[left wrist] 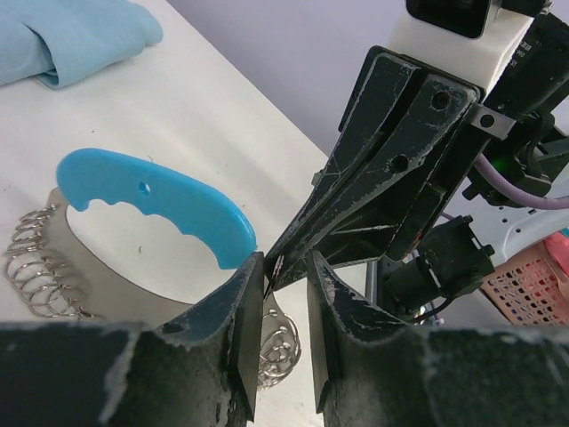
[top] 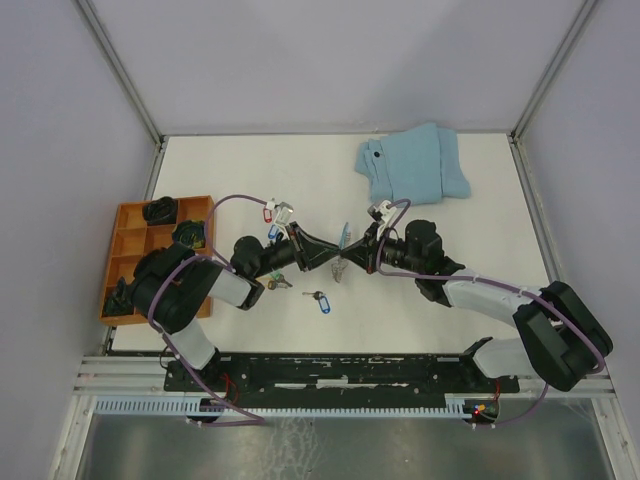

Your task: Put the keys on the keyring

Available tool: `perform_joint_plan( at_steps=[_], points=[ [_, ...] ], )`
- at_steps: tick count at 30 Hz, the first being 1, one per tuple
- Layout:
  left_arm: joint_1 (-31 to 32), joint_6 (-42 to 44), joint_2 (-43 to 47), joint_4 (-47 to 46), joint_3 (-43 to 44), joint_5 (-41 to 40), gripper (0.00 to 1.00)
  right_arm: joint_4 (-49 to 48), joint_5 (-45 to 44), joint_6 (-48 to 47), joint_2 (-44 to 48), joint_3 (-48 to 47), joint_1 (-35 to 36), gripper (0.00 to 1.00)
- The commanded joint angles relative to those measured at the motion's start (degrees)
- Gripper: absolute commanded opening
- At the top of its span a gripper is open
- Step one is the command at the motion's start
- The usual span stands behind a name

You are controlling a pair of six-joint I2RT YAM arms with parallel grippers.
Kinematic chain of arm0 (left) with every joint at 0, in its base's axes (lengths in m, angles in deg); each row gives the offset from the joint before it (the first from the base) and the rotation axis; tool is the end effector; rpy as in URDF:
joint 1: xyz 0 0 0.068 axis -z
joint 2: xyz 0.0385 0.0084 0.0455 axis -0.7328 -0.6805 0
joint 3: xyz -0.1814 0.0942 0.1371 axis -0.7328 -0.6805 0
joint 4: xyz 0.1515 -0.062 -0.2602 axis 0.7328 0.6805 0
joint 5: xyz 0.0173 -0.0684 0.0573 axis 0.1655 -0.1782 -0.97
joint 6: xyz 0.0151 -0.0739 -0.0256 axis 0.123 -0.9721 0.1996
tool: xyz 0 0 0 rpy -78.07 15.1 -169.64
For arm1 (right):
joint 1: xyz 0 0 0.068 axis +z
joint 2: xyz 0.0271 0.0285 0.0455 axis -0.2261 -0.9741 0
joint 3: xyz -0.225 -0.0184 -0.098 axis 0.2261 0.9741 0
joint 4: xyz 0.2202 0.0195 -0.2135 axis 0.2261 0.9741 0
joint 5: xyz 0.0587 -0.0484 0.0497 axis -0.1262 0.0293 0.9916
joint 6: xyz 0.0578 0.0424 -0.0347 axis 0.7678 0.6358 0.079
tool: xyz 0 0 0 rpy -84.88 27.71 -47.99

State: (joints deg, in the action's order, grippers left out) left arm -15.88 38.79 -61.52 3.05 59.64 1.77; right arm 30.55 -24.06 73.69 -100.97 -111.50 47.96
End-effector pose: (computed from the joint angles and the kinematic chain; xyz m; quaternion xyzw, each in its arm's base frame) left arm 0.2490 -0.1989 0.1036 0.1695 0.6383 -0.6023 0.4484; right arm 0.2613 0.2220 0.1425 -0.2666 0.7244 0.4390 0.4599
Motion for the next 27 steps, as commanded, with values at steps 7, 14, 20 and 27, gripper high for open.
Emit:
perform_joint_plan(
  at_steps=[7,14,20,27],
  points=[
    [0.0,0.4,0.7,-3.5,1.3,2.9,0.29,-3.8,-0.8,0.9,0.7,-0.6,0.4,0.01],
    [-0.4,2.3,2.0,0.1,0.4,2.1,0.36,-3.7,-1.9,1.0,2.0,-0.1,0.4,0.01],
    [-0.6,2.0,1.9,-0.2,-0.3,3.1,0.38,-3.9,-2.6,1.2,2.4,0.2,0.5,0.01],
    [-0.6,2.5,1.9,0.6,-0.5,2.7,0.37,-4.6,-2.5,1.7,2.4,0.2,0.5,0.01]
  ],
)
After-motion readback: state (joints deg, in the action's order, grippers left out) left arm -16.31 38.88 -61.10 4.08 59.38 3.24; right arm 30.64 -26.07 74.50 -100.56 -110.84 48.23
